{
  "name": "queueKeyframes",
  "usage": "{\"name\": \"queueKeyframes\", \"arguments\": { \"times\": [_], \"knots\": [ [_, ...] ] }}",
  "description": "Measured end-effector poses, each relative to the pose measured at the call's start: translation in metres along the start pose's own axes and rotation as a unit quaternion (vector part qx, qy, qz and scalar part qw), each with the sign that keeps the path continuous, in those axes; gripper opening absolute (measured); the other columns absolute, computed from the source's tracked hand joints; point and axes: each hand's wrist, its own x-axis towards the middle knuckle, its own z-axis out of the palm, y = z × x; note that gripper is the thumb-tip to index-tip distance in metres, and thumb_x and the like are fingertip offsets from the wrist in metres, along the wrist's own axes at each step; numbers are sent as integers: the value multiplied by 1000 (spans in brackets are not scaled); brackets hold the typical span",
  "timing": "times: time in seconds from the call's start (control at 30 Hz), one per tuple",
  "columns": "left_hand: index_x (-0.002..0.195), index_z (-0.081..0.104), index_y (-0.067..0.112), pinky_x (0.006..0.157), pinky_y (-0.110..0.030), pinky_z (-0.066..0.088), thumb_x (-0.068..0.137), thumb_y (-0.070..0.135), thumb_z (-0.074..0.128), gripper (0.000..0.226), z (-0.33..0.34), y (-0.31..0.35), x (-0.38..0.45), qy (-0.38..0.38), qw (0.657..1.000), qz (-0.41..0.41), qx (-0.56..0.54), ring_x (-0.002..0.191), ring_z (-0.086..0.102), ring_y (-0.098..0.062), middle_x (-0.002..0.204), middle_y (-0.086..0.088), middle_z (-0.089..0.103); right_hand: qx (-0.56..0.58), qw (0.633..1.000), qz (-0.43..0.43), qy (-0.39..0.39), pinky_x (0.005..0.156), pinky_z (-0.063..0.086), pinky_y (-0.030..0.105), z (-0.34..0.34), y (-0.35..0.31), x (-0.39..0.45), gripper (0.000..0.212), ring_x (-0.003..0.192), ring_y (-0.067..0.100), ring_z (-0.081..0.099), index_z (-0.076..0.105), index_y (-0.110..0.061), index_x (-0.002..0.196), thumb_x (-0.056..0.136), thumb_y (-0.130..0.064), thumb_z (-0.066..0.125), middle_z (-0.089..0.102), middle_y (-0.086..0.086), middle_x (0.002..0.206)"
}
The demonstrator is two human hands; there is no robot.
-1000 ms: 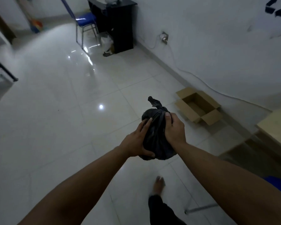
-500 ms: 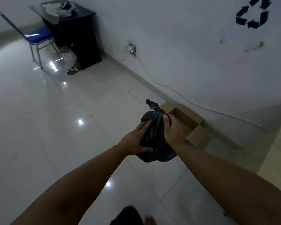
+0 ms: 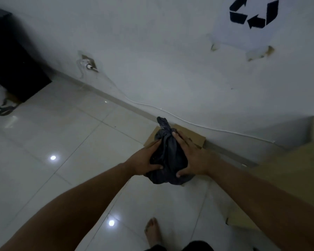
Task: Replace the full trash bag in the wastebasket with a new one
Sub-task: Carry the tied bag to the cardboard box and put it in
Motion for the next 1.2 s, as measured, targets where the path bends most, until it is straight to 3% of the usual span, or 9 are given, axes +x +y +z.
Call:
{"name": "queueKeyframes", "arguments": {
  "times": [0.17, 0.3, 0.5, 0.57, 0.67, 0.8, 0.93, 1.1, 1.2],
  "knots": [
    [162, 12, 24, 118, -39, 37, 83, 53, 76, 106, 5, -40, 108, -50, 999, 15, 10, 148, 32, -20, 166, 1, 21, 60, 997, 28, 44, 109, 26, 27, 5, 93, 53, 134, 155, 17, 6, -16, -50, 152, 69, -50, 90, -17, -10, 168],
    [163, 7, 25, 118, -41, 36, 84, 52, 76, 108, 35, -87, 189, -90, 995, 32, 22, 151, 26, -19, 169, 3, 10, 92, 993, 45, 60, 112, 32, 35, 31, 175, 91, 124, 155, 19, 11, -12, -54, 154, 73, -62, 81, -12, -14, 168],
    [158, -22, 24, 116, -29, 29, 58, 60, 90, 154, 115, -168, 283, -182, 980, 44, 69, 148, 11, -8, 166, 9, -21, 124, 984, 106, 72, 115, 31, 32, 102, 287, 155, 120, 154, 18, 15, -2, -48, 158, 73, -59, 83, -1, -12, 169],
    [153, -29, 21, 117, -30, 26, 61, 60, 89, 155, 143, -201, 305, -207, 970, 57, 114, 149, 4, -11, 161, 5, -31, 123, 984, 111, 66, 116, 29, 30, 130, 318, 172, 120, 154, 18, 14, 0, -44, 158, 73, -56, 84, 0, -10, 168],
    [155, -26, 13, 120, -40, 31, 68, 55, 86, 148, 178, -254, 338, -227, 959, 68, 153, 155, 8, -29, 166, -5, -24, 128, 983, 119, 59, 122, 28, 39, 170, 361, 192, 119, 156, 20, 9, 1, -41, 160, 75, -53, 83, -1, -9, 169],
    [153, -28, 17, 120, -44, 31, 71, 53, 83, 143, 224, -307, 368, -242, 952, 96, 162, 155, 6, -31, 167, -6, -21, 125, 980, 145, 62, 122, 29, 47, 224, 408, 202, 119, 155, 21, 11, -5, -50, 156, 76, -48, 84, 0, -7, 169],
    [144, -43, 35, 107, -49, 46, 74, 52, 83, 146, 272, -350, 380, -241, 948, 118, 168, 153, 18, -32, 155, 15, -42, 126, 975, 175, 54, 120, 33, 51, 276, 440, 203, 118, 155, 24, 13, -5, -52, 155, 77, -48, 84, -2, -9, 169],
    [151, -31, 42, 79, -47, 59, 75, 30, 88, 141, 311, -386, 384, -228, 954, 97, 168, 130, 52, -41, 162, 6, -37, 84, 964, 253, 22, 116, 38, 53, 328, 466, 207, 118, 153, 32, 16, -13, -51, 154, 80, -54, 79, -8, -5, 169],
    [145, -34, 52, 82, -48, 59, 81, 31, 82, 134, 323, -398, 384, -250, 943, 53, 212, 126, 52, -43, 161, 2, -38, 8, 953, 301, -35, 113, 37, 59, 347, 473, 217, 111, 151, 37, 15, -16, -47, 155, 82, -70, 65, -17, -1, 168]
  ]
}}
